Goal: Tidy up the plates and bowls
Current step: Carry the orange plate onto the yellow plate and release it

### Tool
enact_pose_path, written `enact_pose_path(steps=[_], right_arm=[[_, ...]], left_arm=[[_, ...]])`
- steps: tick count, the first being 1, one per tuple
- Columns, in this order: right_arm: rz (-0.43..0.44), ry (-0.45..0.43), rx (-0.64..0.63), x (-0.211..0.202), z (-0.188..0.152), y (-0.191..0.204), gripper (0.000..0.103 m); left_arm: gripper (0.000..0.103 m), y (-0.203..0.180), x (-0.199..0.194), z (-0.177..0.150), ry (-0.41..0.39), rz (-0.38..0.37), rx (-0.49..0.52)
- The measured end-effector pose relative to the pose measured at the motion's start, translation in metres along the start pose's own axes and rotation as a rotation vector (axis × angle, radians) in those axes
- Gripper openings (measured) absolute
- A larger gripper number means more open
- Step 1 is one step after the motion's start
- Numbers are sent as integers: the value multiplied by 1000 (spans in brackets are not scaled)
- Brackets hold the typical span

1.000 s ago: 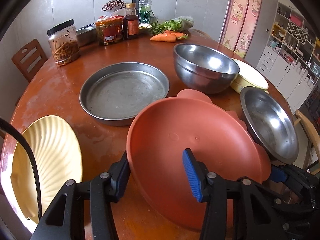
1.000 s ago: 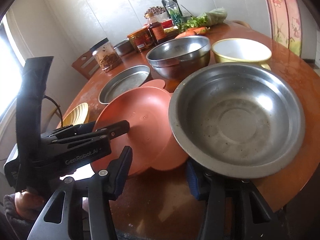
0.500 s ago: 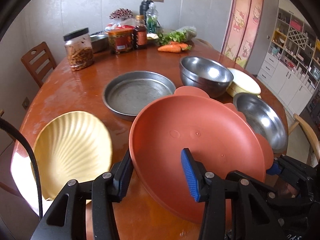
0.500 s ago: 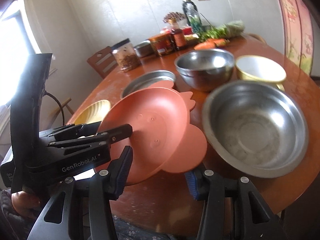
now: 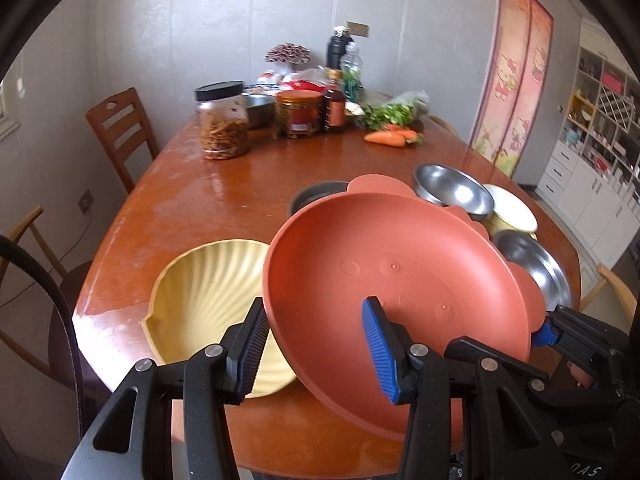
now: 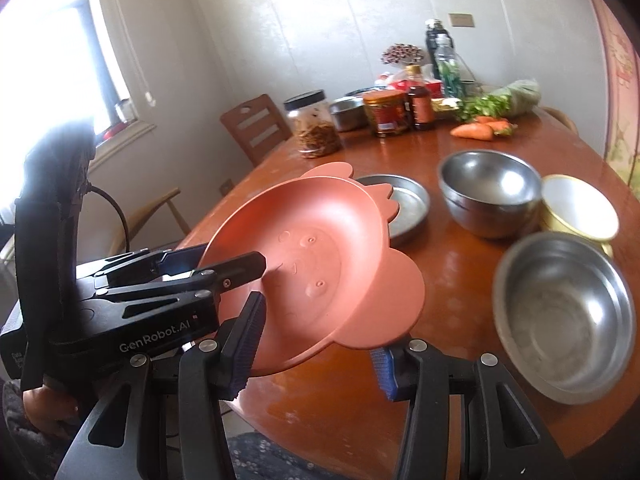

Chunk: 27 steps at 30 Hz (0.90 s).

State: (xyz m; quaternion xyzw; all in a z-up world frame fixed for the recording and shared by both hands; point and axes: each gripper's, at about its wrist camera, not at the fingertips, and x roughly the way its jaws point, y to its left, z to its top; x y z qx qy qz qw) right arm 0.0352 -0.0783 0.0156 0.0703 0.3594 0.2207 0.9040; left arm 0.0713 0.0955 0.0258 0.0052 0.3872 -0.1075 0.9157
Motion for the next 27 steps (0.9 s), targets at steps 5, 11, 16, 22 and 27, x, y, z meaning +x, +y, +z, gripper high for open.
enact_pose_path(steps=[5, 11, 16, 22, 27], right_arm=[[30, 14, -45, 14, 9, 18, 51], [64, 31, -91, 40, 24, 42, 51], [84, 67, -117, 66, 27, 56, 51], [85, 112, -134, 99, 26, 64, 51], [80, 147, -119, 118, 25, 60, 51]], left_arm=[[48, 25, -6, 1, -14, 39, -47], [48, 56, -4, 2, -8, 86, -93], [48, 81, 7, 1, 15, 107, -131], [48, 101, 33, -3, 70, 136, -147], [48, 106, 45, -3, 86, 132, -150]])
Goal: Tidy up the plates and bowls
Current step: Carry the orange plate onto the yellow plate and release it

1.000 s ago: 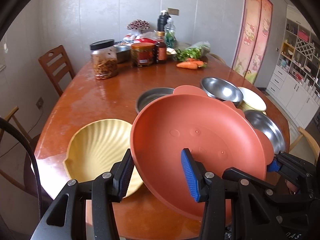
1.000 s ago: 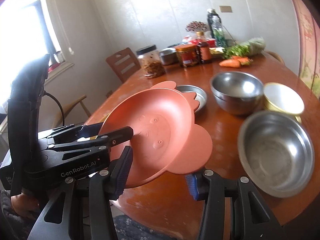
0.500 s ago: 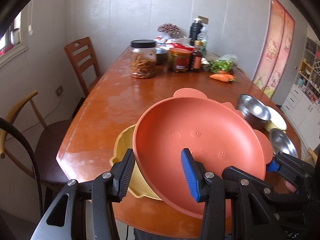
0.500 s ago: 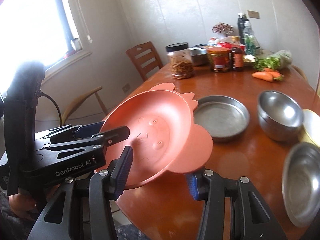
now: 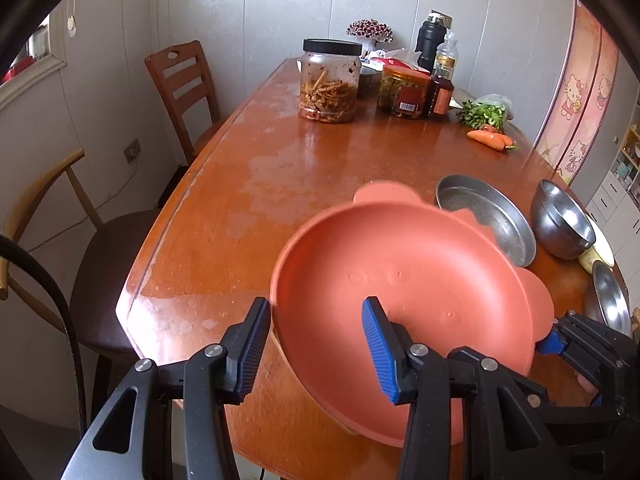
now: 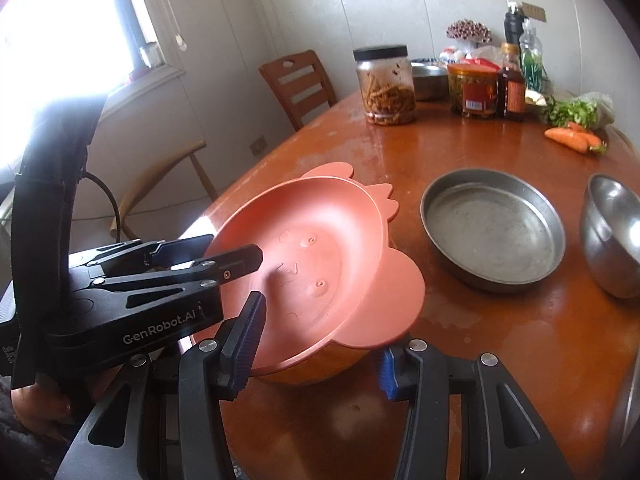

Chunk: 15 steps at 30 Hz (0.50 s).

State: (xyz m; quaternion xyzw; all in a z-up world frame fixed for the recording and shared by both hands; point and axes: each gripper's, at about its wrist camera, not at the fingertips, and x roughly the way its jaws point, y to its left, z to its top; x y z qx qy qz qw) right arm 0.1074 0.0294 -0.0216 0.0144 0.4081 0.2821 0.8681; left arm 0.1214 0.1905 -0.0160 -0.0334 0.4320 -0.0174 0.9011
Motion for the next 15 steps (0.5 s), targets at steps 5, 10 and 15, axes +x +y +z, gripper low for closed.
enact_pose_path(steps=[5, 10, 15], right_arm=[[-4, 12, 11, 8, 2, -5, 52], [-8, 7, -1, 8, 2, -4, 52], [-5, 11, -25, 3, -2, 0, 54]], left_arm=[[48, -3, 4, 4, 0, 2, 13], [48, -2, 10, 5, 12, 13, 10], [48, -2, 11, 5, 15, 18, 9]])
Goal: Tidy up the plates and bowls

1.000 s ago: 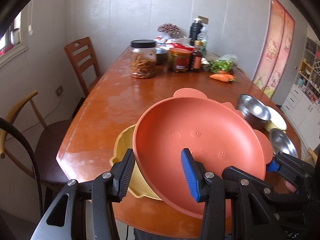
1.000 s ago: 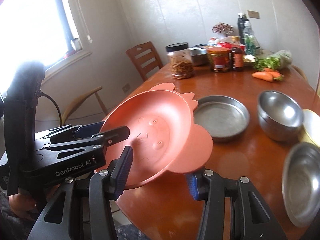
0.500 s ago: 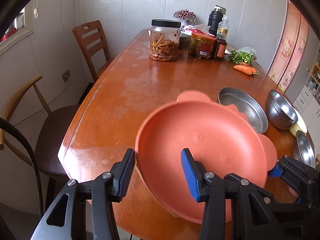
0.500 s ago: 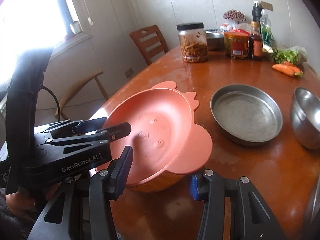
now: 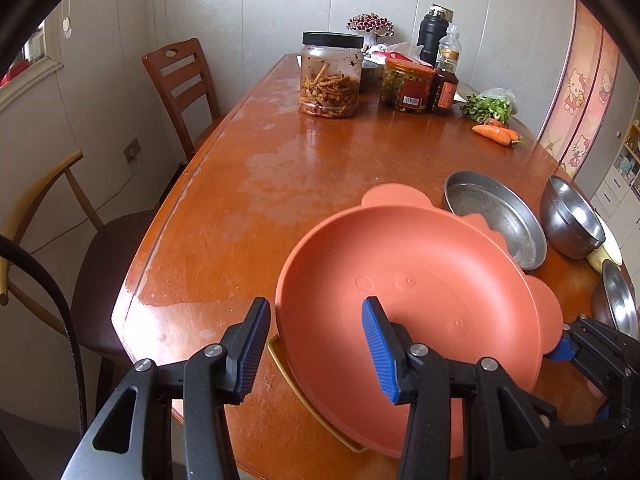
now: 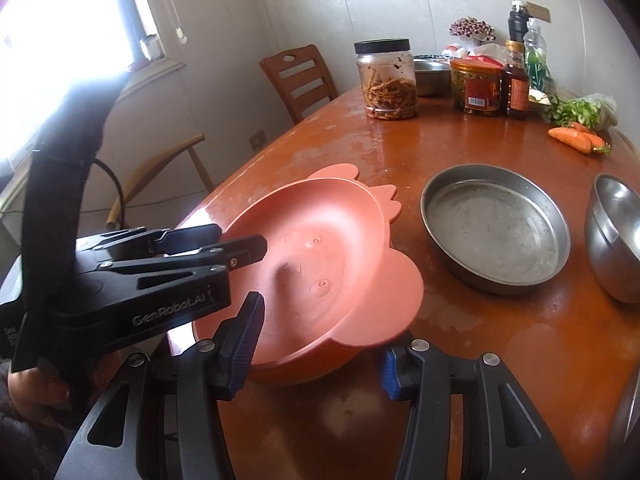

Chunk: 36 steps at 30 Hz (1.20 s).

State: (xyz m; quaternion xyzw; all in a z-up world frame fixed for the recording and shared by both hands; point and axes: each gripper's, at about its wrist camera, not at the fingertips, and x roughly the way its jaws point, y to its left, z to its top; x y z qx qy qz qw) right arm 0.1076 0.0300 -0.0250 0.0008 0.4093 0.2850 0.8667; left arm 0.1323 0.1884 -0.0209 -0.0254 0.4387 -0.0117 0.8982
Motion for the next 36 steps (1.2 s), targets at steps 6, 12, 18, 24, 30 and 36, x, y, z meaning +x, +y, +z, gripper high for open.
enact_pose_path(steps=[6, 12, 18, 24, 30, 36], right_arm=[[4, 11, -14, -9, -5, 3, 61], [-6, 8, 1, -20, -8, -5, 61], [-33, -25, 11, -35, -7, -13, 61], [-36, -43, 34, -44, -2, -23, 61], [-73, -57, 85, -46, 12, -51, 61], [-82, 1, 115, -22, 29, -79, 61]], left_arm=[[48, 0, 0, 0, 7, 8, 1], [48, 0, -4, -3, -1, -2, -2], [48, -6, -11, -2, -20, -12, 4], [48, -11, -17, -1, -33, -25, 5], [49, -22, -22, 2, -44, -44, 24], [49, -33, -22, 5, -42, -54, 53]])
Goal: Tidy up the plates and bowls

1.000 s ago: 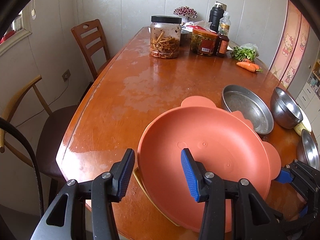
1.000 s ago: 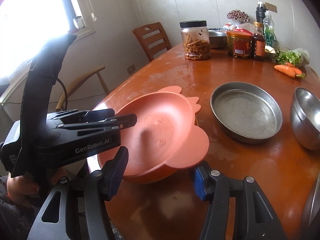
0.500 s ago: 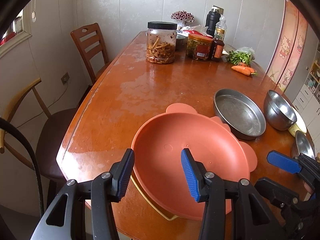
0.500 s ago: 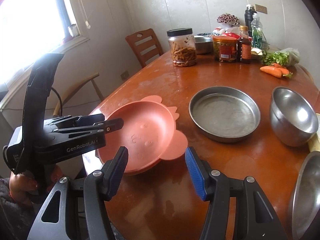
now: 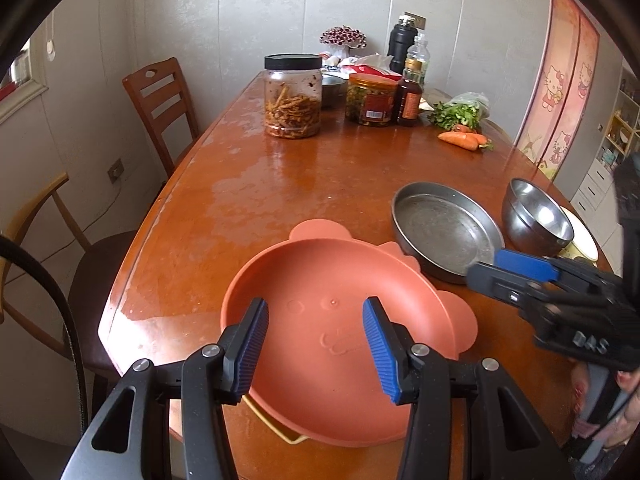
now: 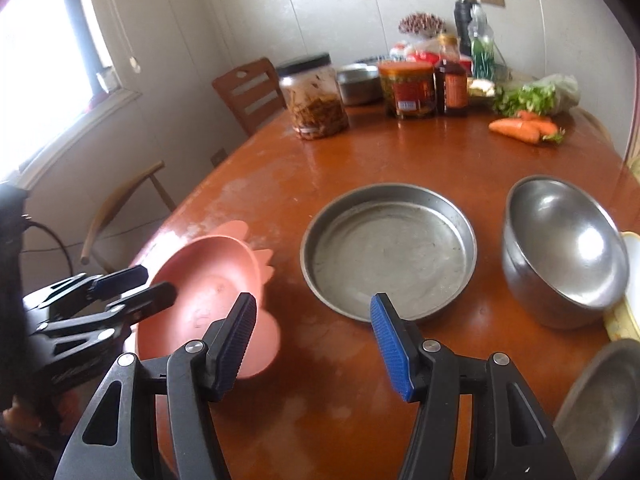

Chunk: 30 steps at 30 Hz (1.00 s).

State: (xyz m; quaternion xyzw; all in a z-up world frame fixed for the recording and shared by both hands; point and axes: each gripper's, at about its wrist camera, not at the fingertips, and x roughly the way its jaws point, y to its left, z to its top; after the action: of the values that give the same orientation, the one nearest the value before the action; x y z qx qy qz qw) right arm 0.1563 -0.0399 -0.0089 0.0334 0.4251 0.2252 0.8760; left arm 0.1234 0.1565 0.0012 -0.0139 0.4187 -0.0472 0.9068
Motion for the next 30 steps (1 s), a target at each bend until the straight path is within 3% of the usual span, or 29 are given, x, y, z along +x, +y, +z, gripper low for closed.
enact_pose_path(steps=[12, 22, 30], right_arm=[[57, 115, 25, 31, 3, -12, 62], [124, 198, -44, 3, -31, -12, 62], [142, 204, -108, -30, -69, -2, 62]], left_arm=[[49, -13, 5, 4, 15, -20, 24], [49, -35, -1, -2, 18, -48, 64], [49, -62, -10, -20, 30, -96, 100]])
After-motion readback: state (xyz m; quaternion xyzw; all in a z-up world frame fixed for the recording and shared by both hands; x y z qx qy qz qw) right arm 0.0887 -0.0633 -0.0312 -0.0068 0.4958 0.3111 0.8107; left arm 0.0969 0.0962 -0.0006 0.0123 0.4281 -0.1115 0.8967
